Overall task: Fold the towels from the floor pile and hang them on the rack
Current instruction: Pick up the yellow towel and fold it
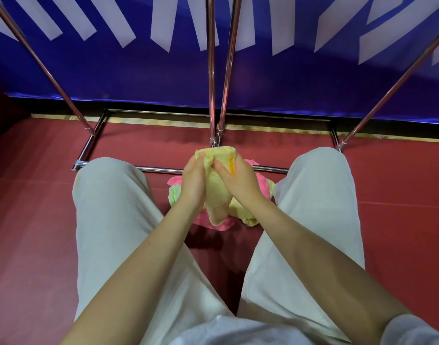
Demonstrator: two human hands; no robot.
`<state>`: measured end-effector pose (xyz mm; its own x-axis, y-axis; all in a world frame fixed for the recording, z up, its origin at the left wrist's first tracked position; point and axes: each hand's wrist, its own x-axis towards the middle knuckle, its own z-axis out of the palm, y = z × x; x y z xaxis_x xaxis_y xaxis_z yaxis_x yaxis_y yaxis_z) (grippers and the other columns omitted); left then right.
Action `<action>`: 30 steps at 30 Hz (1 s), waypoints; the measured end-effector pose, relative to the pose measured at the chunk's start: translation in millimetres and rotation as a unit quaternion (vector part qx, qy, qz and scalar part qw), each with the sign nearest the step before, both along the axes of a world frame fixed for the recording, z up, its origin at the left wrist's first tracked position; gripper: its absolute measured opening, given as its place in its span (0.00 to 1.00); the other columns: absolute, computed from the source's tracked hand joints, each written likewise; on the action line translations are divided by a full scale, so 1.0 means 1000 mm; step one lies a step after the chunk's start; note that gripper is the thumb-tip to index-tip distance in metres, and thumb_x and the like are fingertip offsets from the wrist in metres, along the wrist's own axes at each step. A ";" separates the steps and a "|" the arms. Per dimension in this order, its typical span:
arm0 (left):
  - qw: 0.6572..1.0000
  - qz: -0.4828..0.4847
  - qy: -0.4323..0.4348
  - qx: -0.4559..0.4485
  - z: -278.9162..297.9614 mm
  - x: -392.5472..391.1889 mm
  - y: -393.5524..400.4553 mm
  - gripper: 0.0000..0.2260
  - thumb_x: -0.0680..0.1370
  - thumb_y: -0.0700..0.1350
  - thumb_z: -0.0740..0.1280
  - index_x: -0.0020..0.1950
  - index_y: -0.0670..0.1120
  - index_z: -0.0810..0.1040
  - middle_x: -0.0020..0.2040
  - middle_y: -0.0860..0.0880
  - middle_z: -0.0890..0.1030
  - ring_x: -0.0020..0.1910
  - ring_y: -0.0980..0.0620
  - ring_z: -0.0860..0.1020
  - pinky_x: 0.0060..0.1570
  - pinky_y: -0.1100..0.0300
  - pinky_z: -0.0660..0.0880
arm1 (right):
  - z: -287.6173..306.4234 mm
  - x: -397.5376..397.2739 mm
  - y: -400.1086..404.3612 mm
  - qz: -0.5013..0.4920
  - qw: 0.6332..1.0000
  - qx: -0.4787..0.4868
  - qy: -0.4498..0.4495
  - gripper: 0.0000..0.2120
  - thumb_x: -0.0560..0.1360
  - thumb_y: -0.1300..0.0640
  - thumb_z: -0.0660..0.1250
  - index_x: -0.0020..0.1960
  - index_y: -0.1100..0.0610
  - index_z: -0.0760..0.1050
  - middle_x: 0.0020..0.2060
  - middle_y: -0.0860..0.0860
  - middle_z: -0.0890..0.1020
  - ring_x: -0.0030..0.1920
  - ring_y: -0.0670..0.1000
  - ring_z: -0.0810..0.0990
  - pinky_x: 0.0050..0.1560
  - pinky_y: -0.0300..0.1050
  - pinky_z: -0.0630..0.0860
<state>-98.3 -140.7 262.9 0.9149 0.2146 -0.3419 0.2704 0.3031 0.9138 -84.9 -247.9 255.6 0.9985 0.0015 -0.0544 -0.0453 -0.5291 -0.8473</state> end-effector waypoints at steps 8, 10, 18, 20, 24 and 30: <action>0.989 -0.100 -0.014 0.104 -0.005 -0.012 -0.006 0.15 0.78 0.53 0.65 0.59 0.45 0.78 0.53 0.47 0.82 0.53 0.51 0.81 0.54 0.54 0.77 | -0.011 0.000 0.000 -0.060 0.997 0.050 0.024 0.18 0.79 0.44 0.59 0.50 0.59 0.75 0.39 0.49 0.80 0.42 0.49 0.78 0.43 0.46 0.72; 0.988 -0.053 -0.031 0.139 -0.002 -0.014 -0.006 0.10 0.81 0.44 0.62 0.59 0.43 0.78 0.50 0.48 0.82 0.48 0.55 0.80 0.48 0.61 0.76 | -0.001 -0.003 0.001 -0.061 0.993 0.092 0.041 0.17 0.81 0.46 0.55 0.50 0.59 0.74 0.39 0.47 0.76 0.41 0.47 0.74 0.46 0.44 0.69; 0.996 0.052 -0.061 0.037 0.010 -0.003 0.018 0.10 0.82 0.43 0.58 0.47 0.47 0.78 0.41 0.49 0.80 0.42 0.52 0.77 0.44 0.55 0.73 | -0.004 -0.008 0.003 0.094 0.963 0.229 0.109 0.11 0.73 0.51 0.71 0.54 0.53 0.77 0.48 0.49 0.84 0.48 0.44 0.82 0.51 0.46 0.80; 0.996 0.065 -0.064 0.023 0.013 -0.002 0.025 0.10 0.82 0.43 0.59 0.46 0.47 0.78 0.40 0.50 0.79 0.42 0.52 0.77 0.45 0.54 0.73 | -0.014 -0.009 0.007 0.117 0.959 0.206 0.157 0.18 0.68 0.51 0.76 0.55 0.53 0.78 0.50 0.52 0.84 0.51 0.50 0.83 0.55 0.54 0.79; 0.995 0.069 -0.072 0.003 0.017 0.000 0.032 0.10 0.82 0.44 0.59 0.46 0.48 0.78 0.41 0.49 0.78 0.43 0.52 0.76 0.47 0.53 0.72 | -0.028 -0.012 0.015 0.143 0.948 0.214 0.189 0.14 0.68 0.60 0.76 0.51 0.51 0.79 0.48 0.52 0.84 0.49 0.49 0.83 0.56 0.51 0.79; 0.988 0.121 -0.085 -0.035 0.027 0.009 0.050 0.10 0.83 0.44 0.58 0.50 0.46 0.78 0.41 0.50 0.80 0.41 0.54 0.79 0.45 0.56 0.75 | -0.036 -0.017 0.024 0.173 0.937 0.211 0.218 0.12 0.71 0.63 0.73 0.53 0.54 0.78 0.47 0.49 0.83 0.43 0.42 0.82 0.49 0.36 0.78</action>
<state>-89.2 -90.8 289.9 0.8849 0.4155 -0.2103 0.0275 0.4042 0.9143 -102.3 -224.1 219.5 0.8175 0.4348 -0.3776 -0.3224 -0.1977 -0.9257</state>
